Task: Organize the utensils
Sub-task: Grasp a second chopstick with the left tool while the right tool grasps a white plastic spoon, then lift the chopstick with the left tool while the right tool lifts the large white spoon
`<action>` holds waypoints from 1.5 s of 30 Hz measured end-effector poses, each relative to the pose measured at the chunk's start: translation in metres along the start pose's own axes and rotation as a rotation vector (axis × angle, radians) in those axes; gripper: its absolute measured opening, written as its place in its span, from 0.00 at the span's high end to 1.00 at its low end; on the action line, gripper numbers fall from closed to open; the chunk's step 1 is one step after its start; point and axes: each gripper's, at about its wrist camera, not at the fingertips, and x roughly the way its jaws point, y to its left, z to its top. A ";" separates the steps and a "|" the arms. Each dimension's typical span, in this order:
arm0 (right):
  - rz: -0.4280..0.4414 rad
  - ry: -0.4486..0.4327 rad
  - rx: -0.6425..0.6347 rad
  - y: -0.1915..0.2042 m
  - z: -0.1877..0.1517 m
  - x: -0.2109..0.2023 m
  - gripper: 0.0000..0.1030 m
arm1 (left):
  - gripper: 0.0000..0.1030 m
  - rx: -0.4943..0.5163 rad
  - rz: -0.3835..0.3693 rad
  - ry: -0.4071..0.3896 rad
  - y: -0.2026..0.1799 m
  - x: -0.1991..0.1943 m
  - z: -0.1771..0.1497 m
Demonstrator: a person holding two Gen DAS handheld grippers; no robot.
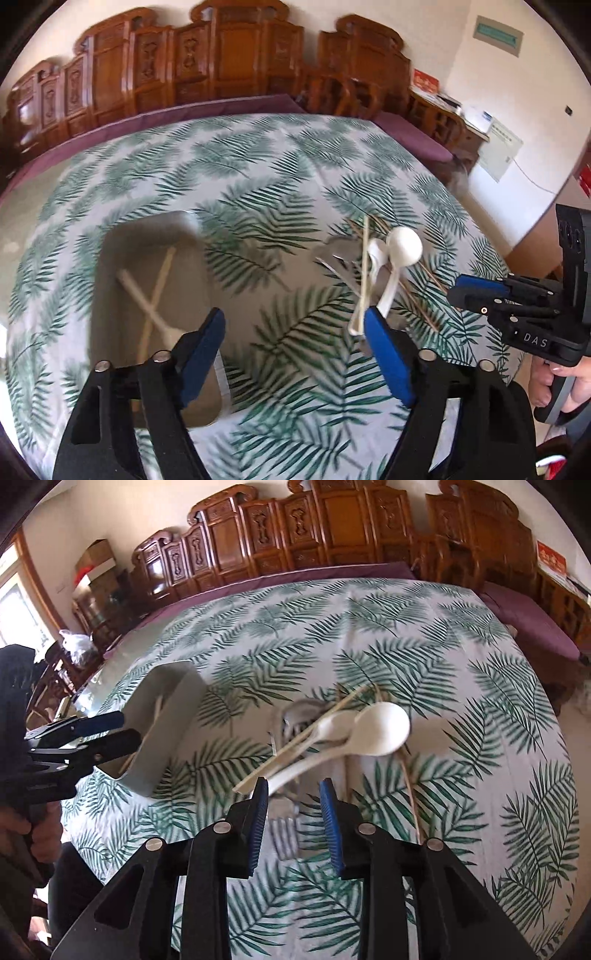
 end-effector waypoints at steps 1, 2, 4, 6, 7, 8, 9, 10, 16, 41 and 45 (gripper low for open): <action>-0.003 0.002 0.004 -0.002 -0.001 0.001 0.69 | 0.34 0.008 -0.012 0.010 -0.004 0.006 0.000; -0.004 0.004 0.009 -0.004 -0.003 0.001 0.69 | 0.37 0.016 -0.022 0.023 -0.008 0.014 0.001; -0.006 0.011 0.023 -0.010 -0.006 0.005 0.69 | 0.43 0.026 -0.043 0.052 -0.016 0.028 0.000; -0.008 0.021 0.029 -0.014 -0.009 0.009 0.69 | 0.48 0.040 -0.056 0.079 -0.022 0.041 0.000; -0.010 0.024 0.030 -0.015 -0.011 0.010 0.69 | 0.50 0.045 -0.059 0.091 -0.025 0.048 -0.001; -0.011 0.026 0.031 -0.016 -0.012 0.011 0.69 | 0.54 0.053 -0.066 0.104 -0.028 0.055 0.000; -0.012 0.028 0.034 -0.017 -0.014 0.012 0.69 | 0.58 0.058 -0.075 0.110 -0.031 0.060 0.000; -0.012 0.030 0.038 -0.018 -0.014 0.012 0.69 | 0.59 0.062 -0.083 0.118 -0.034 0.066 0.000; -0.016 0.037 0.055 -0.027 -0.020 0.011 0.69 | 0.71 0.081 -0.104 0.158 -0.046 0.093 0.006; -0.006 0.040 0.065 -0.021 -0.015 0.030 0.69 | 0.96 0.038 -0.135 0.143 -0.042 0.077 0.003; 0.007 0.040 0.098 -0.020 -0.009 0.043 0.68 | 0.96 0.032 -0.134 0.124 -0.038 0.062 -0.002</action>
